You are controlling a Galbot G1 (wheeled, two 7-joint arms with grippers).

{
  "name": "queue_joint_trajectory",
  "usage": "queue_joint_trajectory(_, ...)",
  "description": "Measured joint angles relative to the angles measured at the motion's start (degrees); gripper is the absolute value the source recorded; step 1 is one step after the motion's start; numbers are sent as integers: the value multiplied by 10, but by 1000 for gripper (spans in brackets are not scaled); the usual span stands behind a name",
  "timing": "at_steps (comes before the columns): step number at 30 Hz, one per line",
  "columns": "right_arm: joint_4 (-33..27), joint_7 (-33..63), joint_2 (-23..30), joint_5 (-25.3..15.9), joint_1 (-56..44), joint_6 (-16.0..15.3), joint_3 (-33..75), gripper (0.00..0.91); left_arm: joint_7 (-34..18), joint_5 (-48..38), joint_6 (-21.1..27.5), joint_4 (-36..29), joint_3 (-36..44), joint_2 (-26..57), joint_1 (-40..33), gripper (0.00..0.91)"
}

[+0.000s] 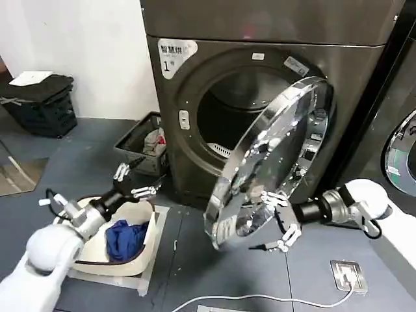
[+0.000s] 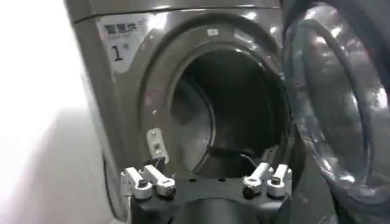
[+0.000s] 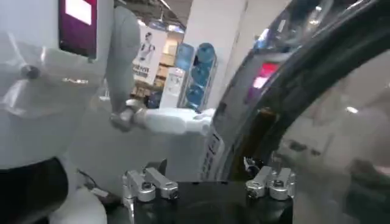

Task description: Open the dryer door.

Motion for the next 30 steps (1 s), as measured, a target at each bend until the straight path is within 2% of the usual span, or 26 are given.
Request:
queue_joint_trajectory(7,46,15,-16,19,-171,16,185,907,31,1,-15,34,101,9,-79,907)
queue_joint_trajectory(14,77,23,8,28,-366,47,408,907,53,11,-32,55,218,-10,-168,907)
queue_joint_trajectory(23,93,113,103,24,-582,100,653,907,43,13,-38,77,334,-49,-245,907)
queue_joint_trajectory(30,79,227,192,-41,-670,142,775,907,36,10,-40,94,379,-73,-281,907)
